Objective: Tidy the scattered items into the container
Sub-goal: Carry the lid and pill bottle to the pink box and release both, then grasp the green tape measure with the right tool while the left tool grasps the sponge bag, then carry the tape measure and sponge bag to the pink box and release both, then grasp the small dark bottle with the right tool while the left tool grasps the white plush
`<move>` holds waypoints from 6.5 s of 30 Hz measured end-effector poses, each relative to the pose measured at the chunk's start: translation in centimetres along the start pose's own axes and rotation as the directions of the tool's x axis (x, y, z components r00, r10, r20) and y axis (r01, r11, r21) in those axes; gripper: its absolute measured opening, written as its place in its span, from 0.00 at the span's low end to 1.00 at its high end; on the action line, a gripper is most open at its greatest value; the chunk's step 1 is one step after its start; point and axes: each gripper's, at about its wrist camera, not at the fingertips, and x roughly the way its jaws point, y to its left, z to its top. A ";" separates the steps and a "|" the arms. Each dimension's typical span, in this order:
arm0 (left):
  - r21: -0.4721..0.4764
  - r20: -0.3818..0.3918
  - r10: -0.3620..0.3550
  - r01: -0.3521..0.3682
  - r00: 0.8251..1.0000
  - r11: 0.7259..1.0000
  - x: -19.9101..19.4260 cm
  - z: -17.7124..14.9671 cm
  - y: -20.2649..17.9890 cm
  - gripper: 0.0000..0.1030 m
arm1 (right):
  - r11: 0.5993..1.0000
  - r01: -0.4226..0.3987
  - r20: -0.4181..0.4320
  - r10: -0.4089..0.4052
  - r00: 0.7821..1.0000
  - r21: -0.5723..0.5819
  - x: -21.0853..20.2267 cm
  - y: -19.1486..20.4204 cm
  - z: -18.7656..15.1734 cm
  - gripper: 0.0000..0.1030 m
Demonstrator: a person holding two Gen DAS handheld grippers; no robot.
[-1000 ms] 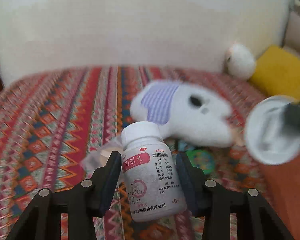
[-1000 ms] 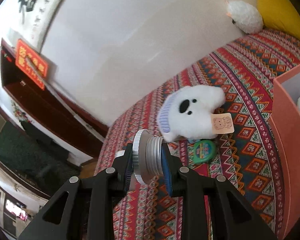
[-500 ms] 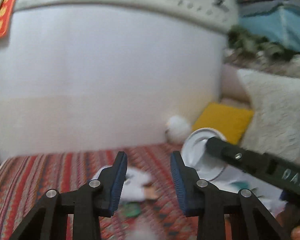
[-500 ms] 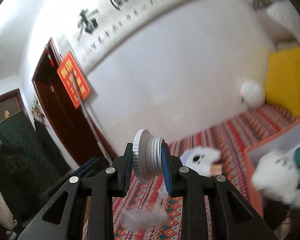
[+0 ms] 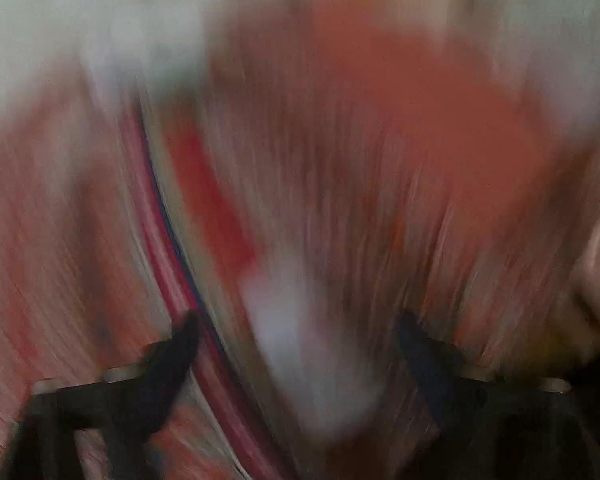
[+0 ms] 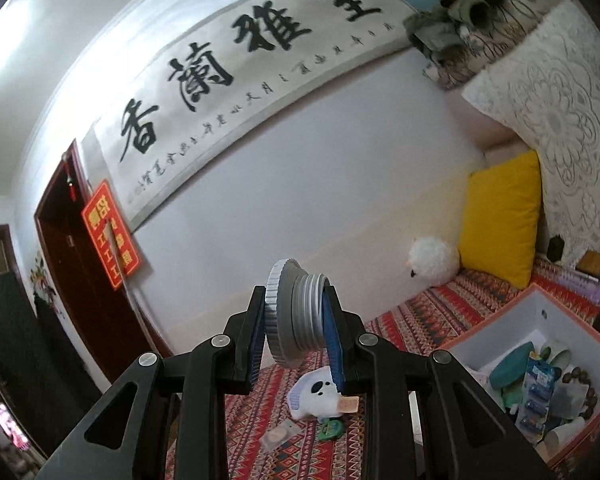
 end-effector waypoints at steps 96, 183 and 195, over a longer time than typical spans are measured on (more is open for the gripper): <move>-0.248 0.120 0.193 -0.159 0.974 0.956 3.0 10.3 24.6 0.96 | 0.889 0.182 -0.725 -0.449 0.521 -0.420 31.5 -4.5 -34.9 0.97; 0.013 0.525 -0.122 0.136 0.842 0.991 -19.0 17.0 1.0 0.97 | 0.938 0.328 -0.117 -0.340 0.933 -0.111 5.8 -7.1 -3.3 0.96; -0.304 0.255 0.175 -0.093 0.951 0.948 -7.0 9.7 22.2 0.97 | 0.937 0.134 -0.639 -0.320 0.700 -0.322 25.6 -0.1 -27.2 0.96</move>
